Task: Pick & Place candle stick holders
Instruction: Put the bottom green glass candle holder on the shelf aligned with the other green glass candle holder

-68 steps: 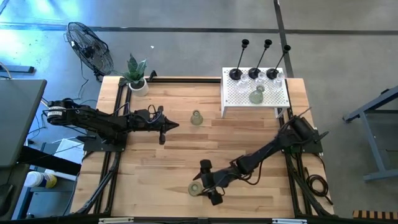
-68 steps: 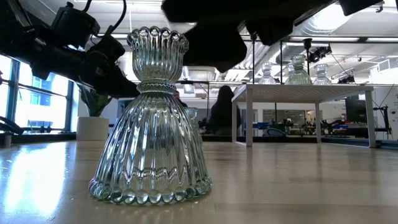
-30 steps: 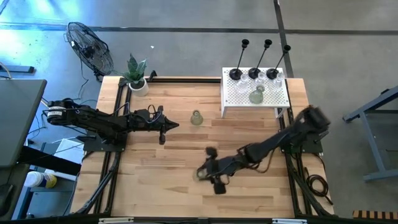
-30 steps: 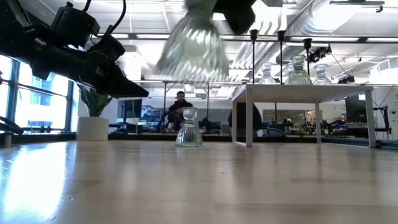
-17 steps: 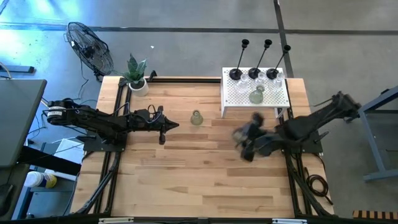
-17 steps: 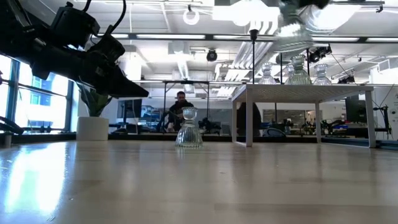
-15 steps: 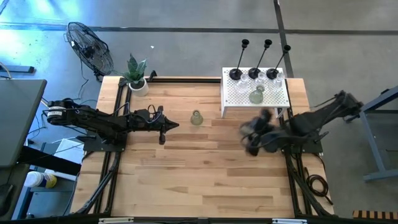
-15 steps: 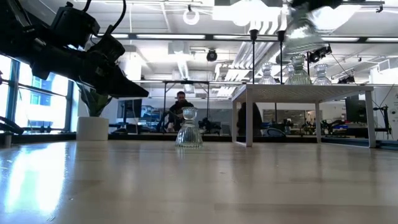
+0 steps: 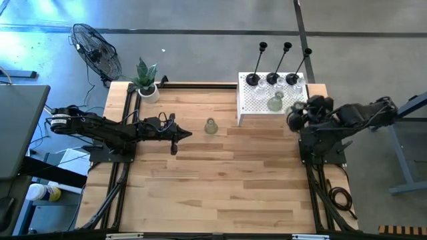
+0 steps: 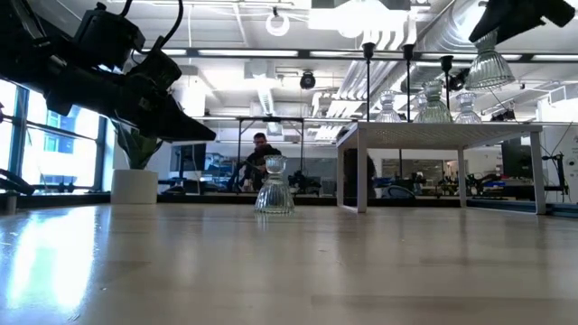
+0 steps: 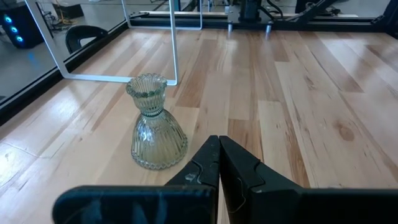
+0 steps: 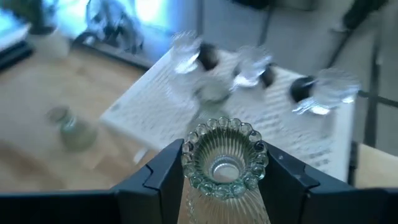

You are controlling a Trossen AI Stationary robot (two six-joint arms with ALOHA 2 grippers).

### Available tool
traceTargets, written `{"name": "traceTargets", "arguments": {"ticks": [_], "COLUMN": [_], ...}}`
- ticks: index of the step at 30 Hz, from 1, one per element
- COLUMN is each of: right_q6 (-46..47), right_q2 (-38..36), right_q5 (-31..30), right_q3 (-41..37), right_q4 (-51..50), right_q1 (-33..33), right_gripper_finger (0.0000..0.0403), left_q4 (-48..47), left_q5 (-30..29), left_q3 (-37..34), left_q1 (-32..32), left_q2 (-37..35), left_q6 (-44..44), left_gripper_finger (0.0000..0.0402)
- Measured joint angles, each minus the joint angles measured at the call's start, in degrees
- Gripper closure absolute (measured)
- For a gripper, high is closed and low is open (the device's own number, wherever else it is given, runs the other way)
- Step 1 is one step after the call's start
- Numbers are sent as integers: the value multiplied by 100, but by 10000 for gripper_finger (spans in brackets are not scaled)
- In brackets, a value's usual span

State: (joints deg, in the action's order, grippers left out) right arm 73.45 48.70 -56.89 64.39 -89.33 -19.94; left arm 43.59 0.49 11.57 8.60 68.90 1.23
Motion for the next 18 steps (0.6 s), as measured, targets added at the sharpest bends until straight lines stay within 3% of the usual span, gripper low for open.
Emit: {"name": "traceTargets", "arguments": {"ticks": [7,13,18], "right_q6": [-149,-546,-1061], "right_q2": [-830,-1525,-1627], "right_q5": [-28,-72,-165], "right_q3": [-730,-1284,-1527], "right_q4": [40,729,1160], "right_q1": [1089,1316,1610], "right_gripper_finger": [229,239,235], "left_q4": [50,202,363], "left_q5": [0,-2,2], "left_q3": [0,0,2], "left_q1": [0,1,0], "left_q2": [-2,0,-2], "left_q6": [3,115,134], "left_gripper_finger": [401,401,401]}}
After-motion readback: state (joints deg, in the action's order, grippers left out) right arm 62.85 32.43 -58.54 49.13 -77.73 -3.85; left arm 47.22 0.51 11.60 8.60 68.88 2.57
